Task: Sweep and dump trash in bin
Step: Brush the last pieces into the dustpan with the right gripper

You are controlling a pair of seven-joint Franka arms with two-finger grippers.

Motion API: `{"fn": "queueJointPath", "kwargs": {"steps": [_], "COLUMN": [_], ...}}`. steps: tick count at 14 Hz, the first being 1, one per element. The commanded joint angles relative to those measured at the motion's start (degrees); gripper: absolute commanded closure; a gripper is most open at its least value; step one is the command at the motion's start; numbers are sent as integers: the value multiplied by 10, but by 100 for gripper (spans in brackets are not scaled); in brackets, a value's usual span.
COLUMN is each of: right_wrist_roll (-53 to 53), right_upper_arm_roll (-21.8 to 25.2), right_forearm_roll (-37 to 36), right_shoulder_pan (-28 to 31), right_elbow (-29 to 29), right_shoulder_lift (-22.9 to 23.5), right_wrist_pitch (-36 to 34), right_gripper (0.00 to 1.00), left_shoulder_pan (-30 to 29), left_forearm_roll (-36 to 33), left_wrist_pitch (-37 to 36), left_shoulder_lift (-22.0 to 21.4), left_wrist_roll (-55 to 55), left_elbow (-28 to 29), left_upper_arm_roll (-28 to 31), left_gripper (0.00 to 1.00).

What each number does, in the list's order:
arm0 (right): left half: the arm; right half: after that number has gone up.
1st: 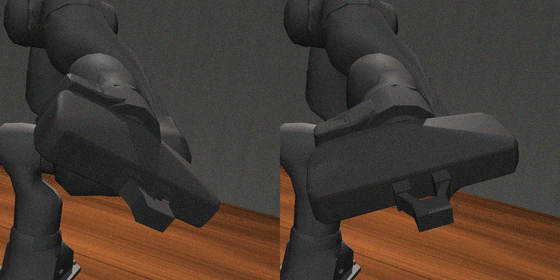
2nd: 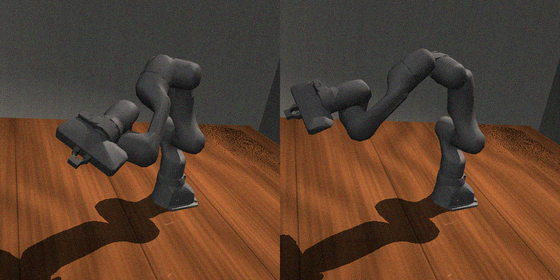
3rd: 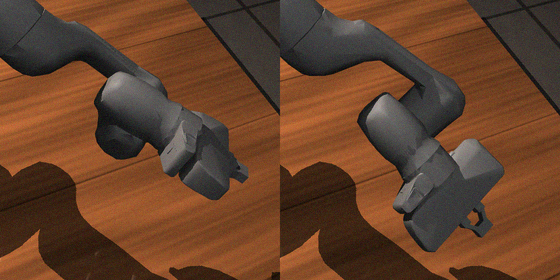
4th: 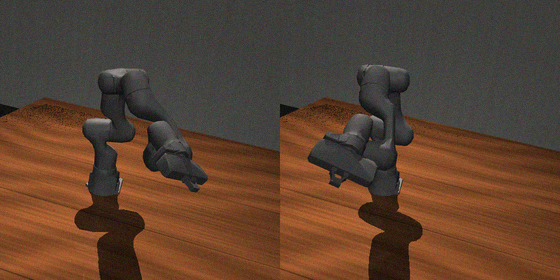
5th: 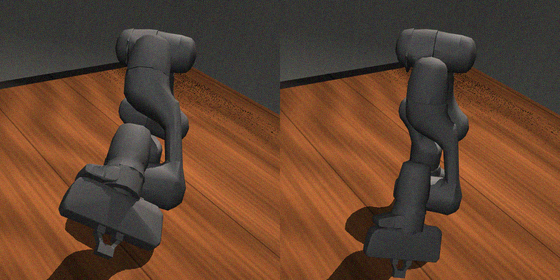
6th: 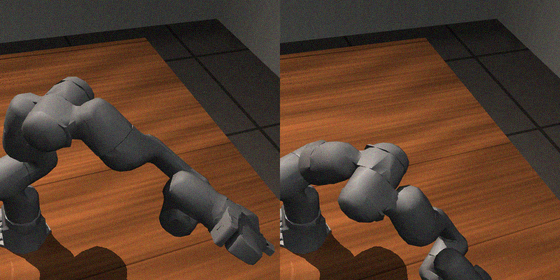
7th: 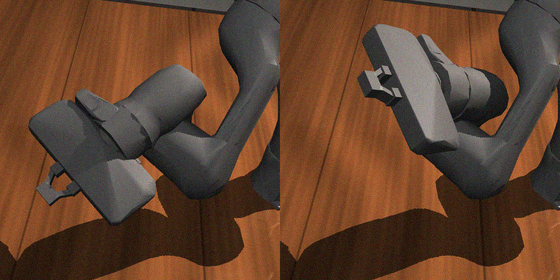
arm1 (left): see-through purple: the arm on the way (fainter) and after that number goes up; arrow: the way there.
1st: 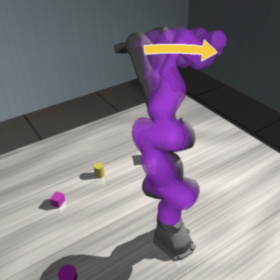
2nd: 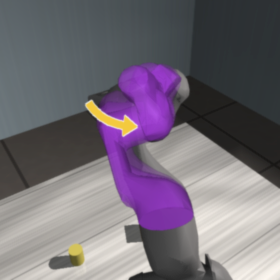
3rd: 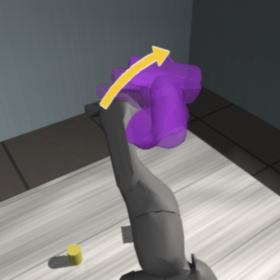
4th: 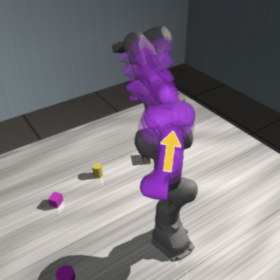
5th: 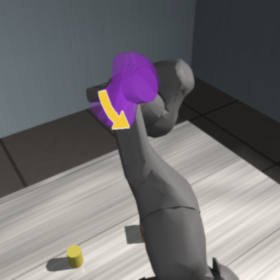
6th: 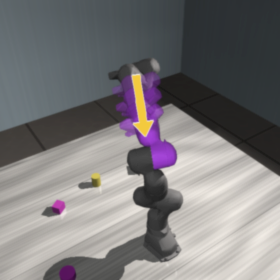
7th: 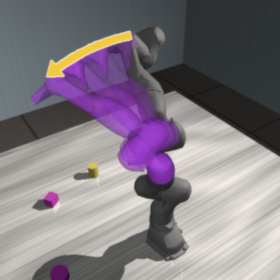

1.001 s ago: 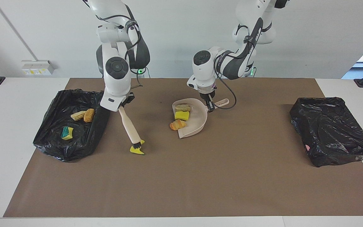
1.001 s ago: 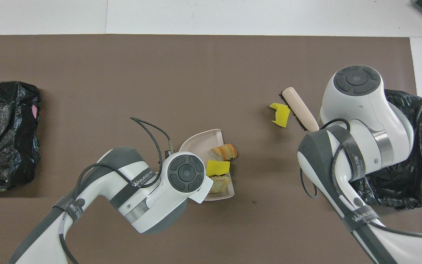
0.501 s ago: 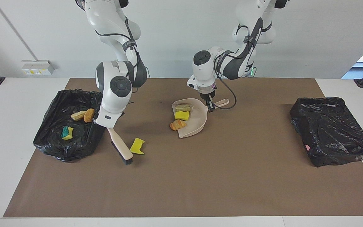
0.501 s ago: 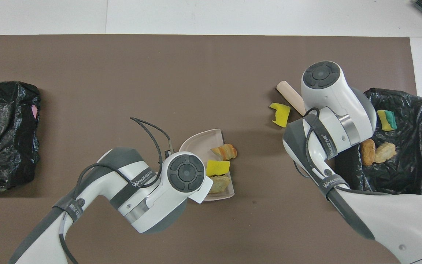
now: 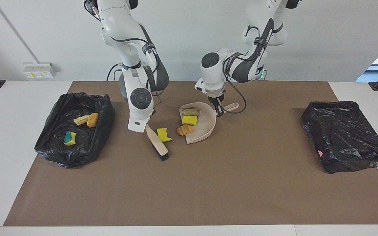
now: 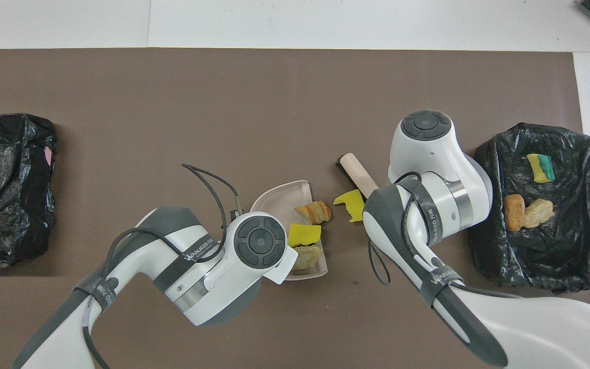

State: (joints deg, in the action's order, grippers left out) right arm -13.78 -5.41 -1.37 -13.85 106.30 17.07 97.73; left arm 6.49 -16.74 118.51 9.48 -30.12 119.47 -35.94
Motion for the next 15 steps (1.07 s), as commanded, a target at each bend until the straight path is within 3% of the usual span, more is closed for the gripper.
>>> {"fn": "queueJointPath", "kwargs": {"steps": [1,4,8,11,15], "right_wrist_roll": [10,63,115,148,188], "right_upper_arm_roll": [0,0,0,2,8], "right_forearm_roll": [79,145,242,250,242], "right_shoulder_pan": [-18,-56,-61,-79,-60], "right_elbow": [57,80,94,87,68], "right_shoulder_lift": [-42,-59,-70,-70,-79], "right_wrist_pitch": [-2,-2,-2,3,-1], "right_gripper": [100,100,100,100,100], "left_shoulder_pan": [-9,-10,-10,-18,-18], "left_forearm_roll": [0,0,0,0,0], "left_wrist_pitch": [7,8,8,12,17], "left_shoulder_lift": [-18,-17,-17,-15,-11], "left_wrist_roll": [2,2,1,-5,-36], "left_elbow": [21,21,21,20,14], "left_upper_arm_roll": [-2,-2,-2,-2,2], "left_gripper": [100,100,100,100,100]}}
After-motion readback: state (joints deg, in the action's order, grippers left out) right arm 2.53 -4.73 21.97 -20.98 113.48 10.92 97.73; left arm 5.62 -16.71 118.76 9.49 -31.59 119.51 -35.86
